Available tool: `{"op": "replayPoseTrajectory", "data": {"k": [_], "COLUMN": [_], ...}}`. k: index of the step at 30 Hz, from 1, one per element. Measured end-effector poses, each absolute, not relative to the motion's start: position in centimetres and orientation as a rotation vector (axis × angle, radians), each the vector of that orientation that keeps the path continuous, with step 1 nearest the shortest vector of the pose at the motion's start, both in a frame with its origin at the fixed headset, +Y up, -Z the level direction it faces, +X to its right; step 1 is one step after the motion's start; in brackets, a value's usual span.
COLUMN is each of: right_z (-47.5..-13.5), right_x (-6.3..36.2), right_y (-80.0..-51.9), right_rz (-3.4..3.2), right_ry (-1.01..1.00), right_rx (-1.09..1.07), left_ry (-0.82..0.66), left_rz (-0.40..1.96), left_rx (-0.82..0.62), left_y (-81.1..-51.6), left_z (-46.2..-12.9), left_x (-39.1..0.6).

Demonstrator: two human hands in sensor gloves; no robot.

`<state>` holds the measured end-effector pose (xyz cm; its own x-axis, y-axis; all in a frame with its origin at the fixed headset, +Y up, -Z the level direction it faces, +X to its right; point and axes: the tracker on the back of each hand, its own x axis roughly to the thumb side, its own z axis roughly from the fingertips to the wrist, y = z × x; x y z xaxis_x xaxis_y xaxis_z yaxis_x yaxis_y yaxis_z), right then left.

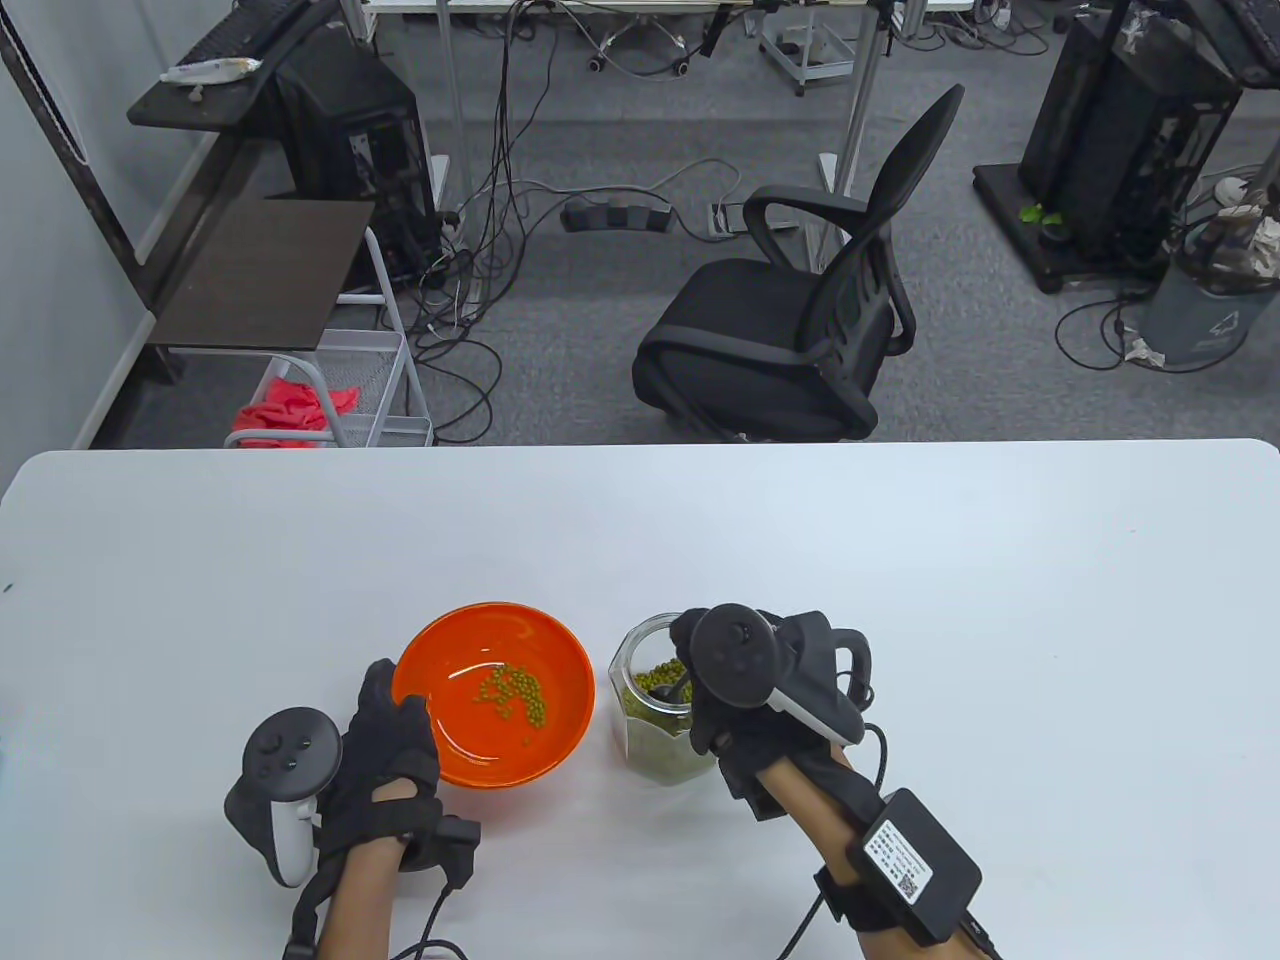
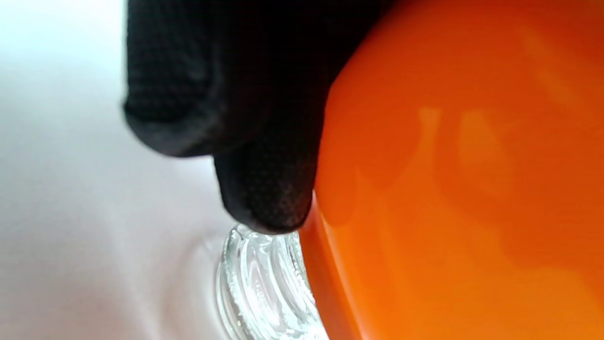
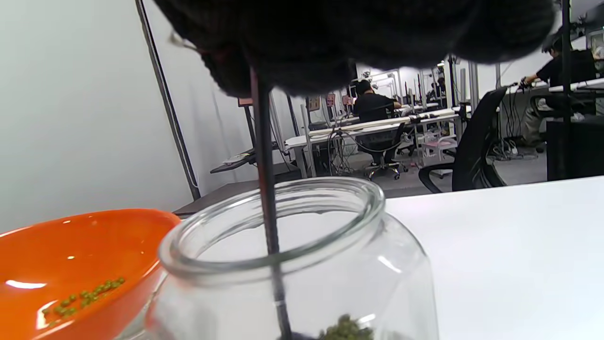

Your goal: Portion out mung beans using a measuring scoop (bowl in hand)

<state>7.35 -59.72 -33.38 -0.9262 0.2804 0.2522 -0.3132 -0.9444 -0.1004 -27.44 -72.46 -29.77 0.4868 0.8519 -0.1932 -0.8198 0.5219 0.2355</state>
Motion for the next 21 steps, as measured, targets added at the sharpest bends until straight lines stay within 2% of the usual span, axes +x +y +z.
{"op": "replayPoseTrajectory", "data": {"k": [9,21], "right_z": [-34.6,-34.8], "right_x": [11.0,15.6], "right_y": [-61.6,-64.2], "right_rz": [2.486,2.181], "right_ry": [-0.026,-0.019], "right_rx": [0.123,-0.099], "left_ry": [0.302,0.316], "left_rz": [1.022,1.022], "left_rx": [0.114,0.115], "left_y": [-72.5,-72.5], "left_z": [-29.8,-29.8], "left_x": [-27.4,-27.6]}}
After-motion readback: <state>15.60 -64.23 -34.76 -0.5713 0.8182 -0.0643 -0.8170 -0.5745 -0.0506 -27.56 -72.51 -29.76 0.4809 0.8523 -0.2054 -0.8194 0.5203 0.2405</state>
